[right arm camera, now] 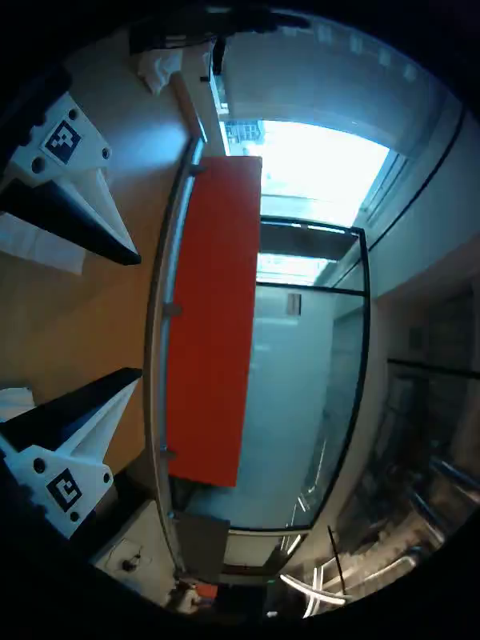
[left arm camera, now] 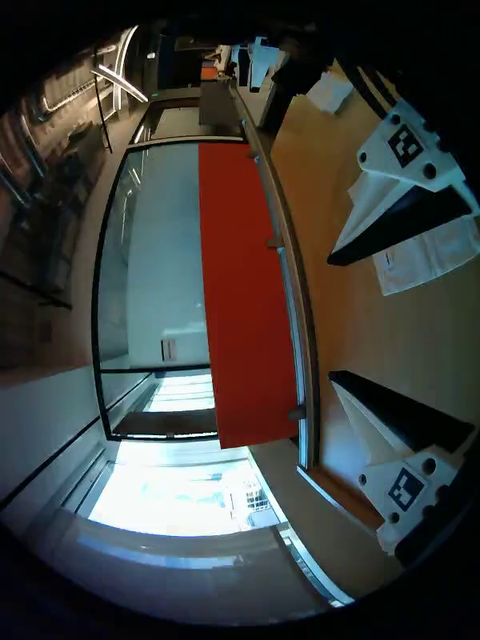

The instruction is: Fold towel

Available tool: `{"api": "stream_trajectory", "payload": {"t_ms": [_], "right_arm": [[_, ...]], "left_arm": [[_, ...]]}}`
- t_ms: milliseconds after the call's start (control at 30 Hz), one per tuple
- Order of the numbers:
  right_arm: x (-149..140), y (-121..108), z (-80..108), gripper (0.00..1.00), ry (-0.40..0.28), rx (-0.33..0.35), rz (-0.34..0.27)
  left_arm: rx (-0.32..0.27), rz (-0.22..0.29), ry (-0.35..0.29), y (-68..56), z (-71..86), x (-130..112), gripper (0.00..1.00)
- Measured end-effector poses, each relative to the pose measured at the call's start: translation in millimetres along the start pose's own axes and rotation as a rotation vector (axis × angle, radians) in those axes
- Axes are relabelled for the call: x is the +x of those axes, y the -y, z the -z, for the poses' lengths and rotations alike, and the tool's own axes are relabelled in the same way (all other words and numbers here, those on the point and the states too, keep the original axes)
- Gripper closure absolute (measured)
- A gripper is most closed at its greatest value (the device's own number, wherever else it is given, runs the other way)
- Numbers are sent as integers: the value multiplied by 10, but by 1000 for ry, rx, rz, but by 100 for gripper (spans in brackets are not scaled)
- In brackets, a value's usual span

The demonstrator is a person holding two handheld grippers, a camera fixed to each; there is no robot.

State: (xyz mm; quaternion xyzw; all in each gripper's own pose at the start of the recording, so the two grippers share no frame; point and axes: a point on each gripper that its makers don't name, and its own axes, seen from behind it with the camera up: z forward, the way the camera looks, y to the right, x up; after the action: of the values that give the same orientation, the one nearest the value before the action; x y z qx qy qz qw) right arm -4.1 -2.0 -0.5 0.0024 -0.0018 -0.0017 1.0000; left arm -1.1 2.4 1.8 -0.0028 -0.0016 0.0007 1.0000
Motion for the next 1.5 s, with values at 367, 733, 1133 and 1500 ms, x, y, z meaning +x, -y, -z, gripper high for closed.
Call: {"api": "stream_trajectory", "payload": {"t_ms": [367,733,1133,1500], "right_arm": [[-697,519,70,0,139,188,93],[-1130,842,166,0,258,319,175],[-1732,1012,256,0,362,372,214],[-2330,1122,385,0,472,399,219]], "left_arm": [[-168,-31,116,-516,-190,-377,3],[-258,-68,223,-768,-131,-819,3],[-304,-100,334,-971,-88,-1482,2],[-329,-98,473,-1124,-22,-2239,3]]}}
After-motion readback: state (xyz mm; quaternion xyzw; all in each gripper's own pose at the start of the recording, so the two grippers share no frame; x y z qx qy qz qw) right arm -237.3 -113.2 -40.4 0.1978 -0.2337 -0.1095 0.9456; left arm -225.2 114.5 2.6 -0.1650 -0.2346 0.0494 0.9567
